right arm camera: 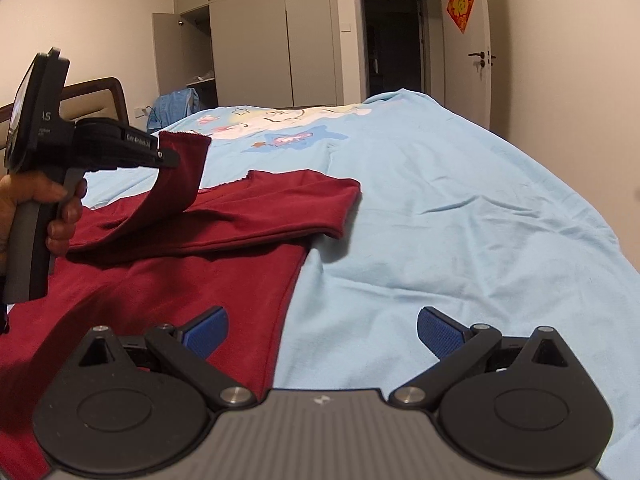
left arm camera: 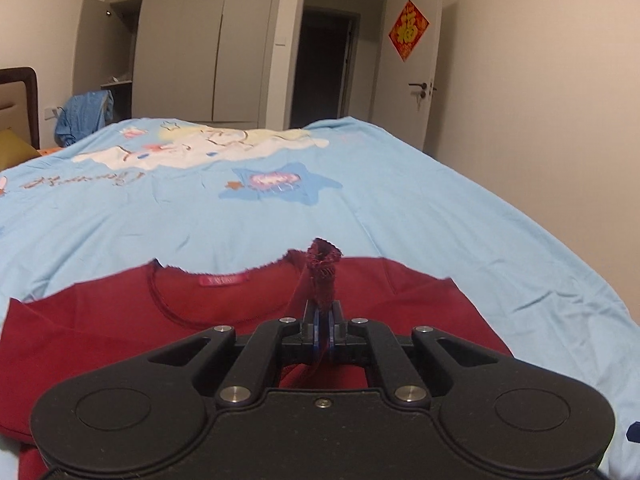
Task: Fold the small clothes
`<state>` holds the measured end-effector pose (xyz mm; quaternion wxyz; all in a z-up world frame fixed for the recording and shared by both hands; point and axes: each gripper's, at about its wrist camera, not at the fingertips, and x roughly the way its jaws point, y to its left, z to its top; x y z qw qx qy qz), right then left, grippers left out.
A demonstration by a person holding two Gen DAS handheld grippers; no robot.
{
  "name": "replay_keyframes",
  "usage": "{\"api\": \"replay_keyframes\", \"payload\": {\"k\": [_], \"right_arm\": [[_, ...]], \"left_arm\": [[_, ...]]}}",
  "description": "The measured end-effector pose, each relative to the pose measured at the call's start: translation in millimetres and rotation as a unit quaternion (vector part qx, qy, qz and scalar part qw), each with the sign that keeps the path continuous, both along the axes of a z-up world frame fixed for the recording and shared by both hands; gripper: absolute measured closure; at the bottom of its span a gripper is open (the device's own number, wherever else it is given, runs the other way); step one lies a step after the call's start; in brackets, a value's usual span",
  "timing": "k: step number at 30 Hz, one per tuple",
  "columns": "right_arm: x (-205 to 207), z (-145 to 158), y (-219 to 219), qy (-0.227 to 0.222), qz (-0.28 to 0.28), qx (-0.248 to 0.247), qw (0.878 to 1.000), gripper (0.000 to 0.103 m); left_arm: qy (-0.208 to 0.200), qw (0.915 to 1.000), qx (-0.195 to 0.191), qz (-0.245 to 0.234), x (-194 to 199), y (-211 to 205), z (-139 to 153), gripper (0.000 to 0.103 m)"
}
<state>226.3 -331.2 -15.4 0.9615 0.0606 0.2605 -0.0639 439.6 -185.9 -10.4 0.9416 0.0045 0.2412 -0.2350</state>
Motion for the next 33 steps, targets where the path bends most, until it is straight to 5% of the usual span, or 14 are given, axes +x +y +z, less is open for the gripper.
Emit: {"api": "replay_keyframes", "payload": {"k": [4,7,9,12,18,28,33], "right_arm": [[-1.0,-3.4,-1.7,0.001,-0.004,0.005,1.0,0.0],[-2.0,-4.3,-2.6,0.002,-0.006,0.006,1.0,0.0],[-3.0,-4.0,-2.3,0.002,-0.006,0.006,1.0,0.0],[-3.1,-4.0,-1.6,0.002,-0.007,0.006,1.0,0.0],[1.0,-7.6,0.4,0.003,-0.004,0.016,1.0,0.0],[20.3,-11.9,24.4,-0.001,0.028,0.026,0.999,0.0],[41.8,-7.9,36.7,-0.005,0.053,0.026,0.998,0.0]], "left_arm": [[0.022,0.9997,-0.003,-0.013,4.0,-5.3,-2.7,0.093],[0.041,0.9989,-0.014,-0.015,8.2,-4.3,-5.6,0.076],[0.048,0.9984,-0.022,-0.019,5.8,-3.1,-5.5,0.052],[0.04,0.9989,-0.021,-0.014,-0.2,2.8,-2.4,0.032],[0.038,0.9991,-0.015,0.016,-5.2,34.1,12.7,0.011],[0.019,0.9877,0.056,0.144,-8.0,152.4,24.8,0.001],[0.049,0.974,0.041,0.217,-7.1,226.0,14.3,0.001]]}}
